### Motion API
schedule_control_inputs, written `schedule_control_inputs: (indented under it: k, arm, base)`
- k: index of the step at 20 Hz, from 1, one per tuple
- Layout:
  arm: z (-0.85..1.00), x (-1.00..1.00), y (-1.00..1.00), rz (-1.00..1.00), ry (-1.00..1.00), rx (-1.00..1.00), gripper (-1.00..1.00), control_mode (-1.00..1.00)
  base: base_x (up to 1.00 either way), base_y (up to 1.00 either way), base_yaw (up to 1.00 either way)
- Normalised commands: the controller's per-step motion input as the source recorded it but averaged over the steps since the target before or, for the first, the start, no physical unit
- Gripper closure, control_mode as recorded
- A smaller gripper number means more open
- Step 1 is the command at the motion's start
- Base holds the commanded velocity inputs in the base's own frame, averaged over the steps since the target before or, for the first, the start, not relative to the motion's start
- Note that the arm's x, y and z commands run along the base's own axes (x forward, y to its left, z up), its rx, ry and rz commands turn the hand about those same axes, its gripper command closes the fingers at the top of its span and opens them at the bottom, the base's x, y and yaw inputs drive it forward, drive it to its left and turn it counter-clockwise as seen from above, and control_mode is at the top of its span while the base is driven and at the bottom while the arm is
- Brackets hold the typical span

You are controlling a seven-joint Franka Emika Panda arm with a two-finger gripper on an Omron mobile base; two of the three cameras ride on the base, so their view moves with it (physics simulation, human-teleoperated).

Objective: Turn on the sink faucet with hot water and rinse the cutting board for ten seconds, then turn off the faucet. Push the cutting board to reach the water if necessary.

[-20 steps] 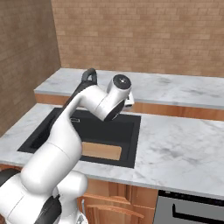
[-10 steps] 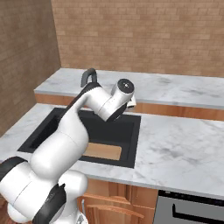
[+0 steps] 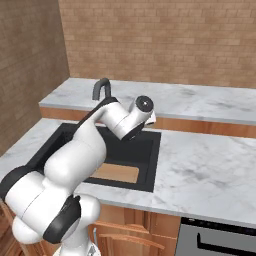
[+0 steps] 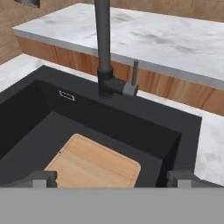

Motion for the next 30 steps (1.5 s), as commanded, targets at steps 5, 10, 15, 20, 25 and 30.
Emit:
schedule_control_inputs:
  k: [5,10,15,20,25,30]
  arm:
    - [-0.26,0.35,0.00,0.00,-0.08,0.00,-1.00,-1.00]
    - [-0.24,0.42,0.00,0.00,-0.05,0.00,-1.00,-1.00]
    - [-0.22,0.39,0.00,0.00,-0.04,0.00,-1.00,-1.00]
    - [-0.15,0.36,0.00,0.00,-0.03,0.00,-1.00,-1.00]
    - [-0.10,0.46,0.00,0.00,0.00,0.00,-1.00,-1.00]
    - [-0.04,0.35,0.00,0.00,-0.04,0.00,-1.00,-1.00]
  base:
    - [0.00,0.00,0.00]
    - [0.00,0.00,0.00]
    - [0.00,0.00,0.00]
    - [0.00,0.00,0.00]
    - [0.00,0.00,0.00]
    - [0.00,0.00,0.00]
